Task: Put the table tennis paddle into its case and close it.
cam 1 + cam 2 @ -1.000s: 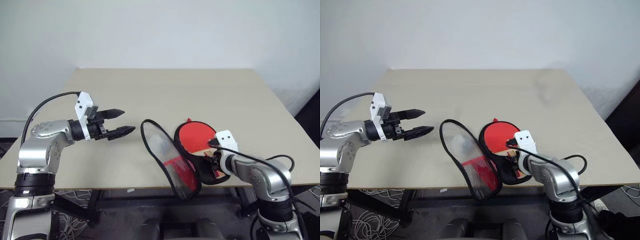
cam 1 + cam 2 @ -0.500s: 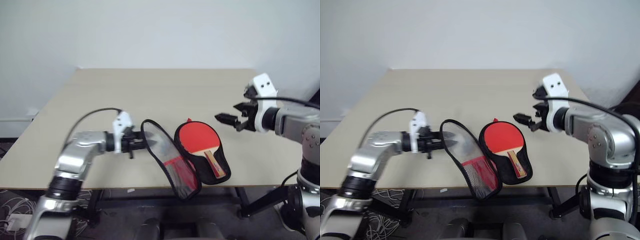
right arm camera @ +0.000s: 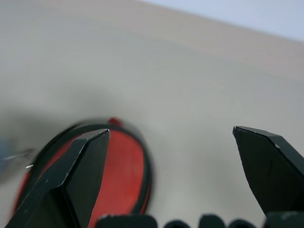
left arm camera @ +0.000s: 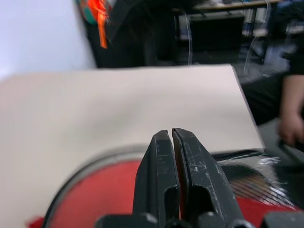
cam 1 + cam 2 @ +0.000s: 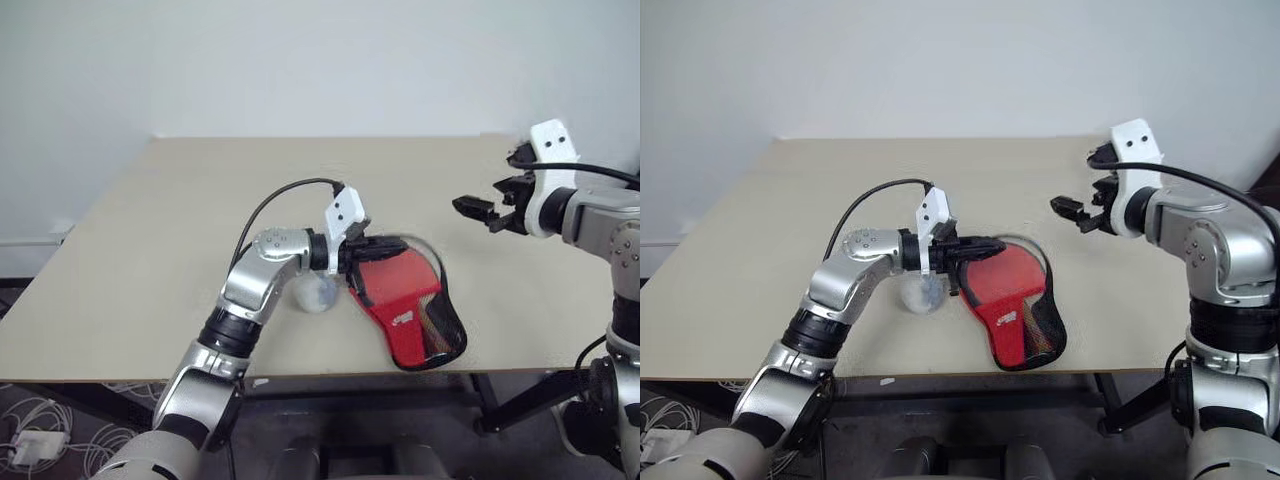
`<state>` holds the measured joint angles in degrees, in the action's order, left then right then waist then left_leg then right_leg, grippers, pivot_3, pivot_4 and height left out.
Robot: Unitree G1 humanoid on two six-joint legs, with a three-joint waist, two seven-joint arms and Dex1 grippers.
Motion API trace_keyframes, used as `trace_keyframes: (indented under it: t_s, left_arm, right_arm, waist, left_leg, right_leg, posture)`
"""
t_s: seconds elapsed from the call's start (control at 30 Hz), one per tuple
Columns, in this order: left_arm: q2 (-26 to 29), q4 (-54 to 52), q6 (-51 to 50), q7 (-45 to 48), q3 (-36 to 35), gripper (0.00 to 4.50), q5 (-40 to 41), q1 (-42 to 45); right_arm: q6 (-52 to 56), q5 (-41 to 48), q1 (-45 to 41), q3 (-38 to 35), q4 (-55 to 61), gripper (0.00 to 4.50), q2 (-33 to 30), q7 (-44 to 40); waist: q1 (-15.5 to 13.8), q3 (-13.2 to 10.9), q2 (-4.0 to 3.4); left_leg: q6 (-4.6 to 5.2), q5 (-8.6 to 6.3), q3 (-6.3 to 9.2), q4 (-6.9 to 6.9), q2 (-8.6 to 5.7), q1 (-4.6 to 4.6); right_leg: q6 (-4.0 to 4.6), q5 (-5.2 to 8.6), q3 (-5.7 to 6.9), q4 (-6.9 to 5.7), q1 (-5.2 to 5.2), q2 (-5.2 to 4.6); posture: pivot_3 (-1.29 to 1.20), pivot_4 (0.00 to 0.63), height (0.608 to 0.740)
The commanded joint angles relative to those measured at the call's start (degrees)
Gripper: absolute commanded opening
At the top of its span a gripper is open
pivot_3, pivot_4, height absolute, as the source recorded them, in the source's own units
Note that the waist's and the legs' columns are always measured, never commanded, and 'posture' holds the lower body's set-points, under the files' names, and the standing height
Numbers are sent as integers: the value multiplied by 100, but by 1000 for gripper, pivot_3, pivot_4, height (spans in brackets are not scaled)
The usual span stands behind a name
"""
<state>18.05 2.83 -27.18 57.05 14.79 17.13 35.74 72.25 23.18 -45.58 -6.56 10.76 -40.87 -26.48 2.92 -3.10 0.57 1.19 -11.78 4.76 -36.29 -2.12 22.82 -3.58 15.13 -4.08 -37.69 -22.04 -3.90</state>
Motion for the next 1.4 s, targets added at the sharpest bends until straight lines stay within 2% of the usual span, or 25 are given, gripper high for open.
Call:
trace_keyframes:
  t_s: [0.03,0.2,0.27,0.4,0.6,0.7,0.8,1.1,1.4]
  left_arm:
    - [125,-665,-605,39,-14,28,367,-387]
    - [42,-1382,-1659,-358,85,28,732,-1099]
    - [5,-1654,-2032,-486,105,390,901,-1300]
    - [27,-1975,-2748,-740,153,1569,1145,-1494]
    - [159,-2231,-3810,-1081,-29,3752,1638,-1718]
    - [233,-2203,-4109,-1194,41,3752,1752,-1801]
    - [45,-2022,-4406,-1425,0,3752,1841,-1786]
    - [-780,-1076,-4244,-1949,-126,3752,1740,-1488]
    - [-1125,-490,-4161,-2277,-54,3752,1583,-1219]
  right_arm:
    - [-498,-138,-363,199,-249,4500,-93,-164]
    - [-873,-243,-520,598,-580,4500,9,-379]
    - [-960,-274,-550,691,-671,4500,56,-424]
    - [-1034,-293,-602,791,-761,4500,212,-444]
    - [-964,-285,-574,838,-676,4500,490,-410]
    - [-874,-258,-518,804,-567,4500,588,-357]
    - [-782,-232,-459,757,-462,4500,652,-298]
    - [-498,-168,-333,648,-131,4500,869,-103]
    - [-250,-122,-314,572,110,4500,1023,5]
  waist:
    - [-2,-1,-2]
    - [-30,-2,1]
    - [-29,-2,1]
    - [-25,-2,0]
    - [-22,-2,-2]
    - [-23,-2,-2]
    - [-32,-2,-2]
    - [-27,-2,-2]
    - [-38,-1,-2]
  left_leg:
    - [0,0,0,-1,0,0]
    - [0,0,11,-10,0,3]
    - [0,0,23,-16,3,5]
    - [0,0,26,-17,-1,4]
    - [0,-1,23,-11,-6,-3]
    - [0,0,23,-13,-8,-3]
    - [0,0,27,-13,-11,-2]
    - [-1,-1,35,-16,-17,-6]
    - [-2,-1,41,-19,-23,-11]
  right_leg:
    - [0,0,1,0,1,-1]
    - [-1,1,7,3,9,-6]
    - [-2,2,14,4,16,-7]
    - [-3,3,15,4,17,-7]
    - [-3,3,15,3,17,-3]
    - [-3,3,15,4,17,-4]
    - [-3,3,17,4,20,-6]
    - [-3,3,20,8,29,-7]
    - [-3,3,23,10,40,-10]
  posture:
    - [0,0,734]
    - [0,0,734]
    - [0,0,734]
    - [0,0,734]
    - [0,0,734]
    - [0,0,734]
    - [0,0,734]
    - [0,0,734]
    - [0,0,734]
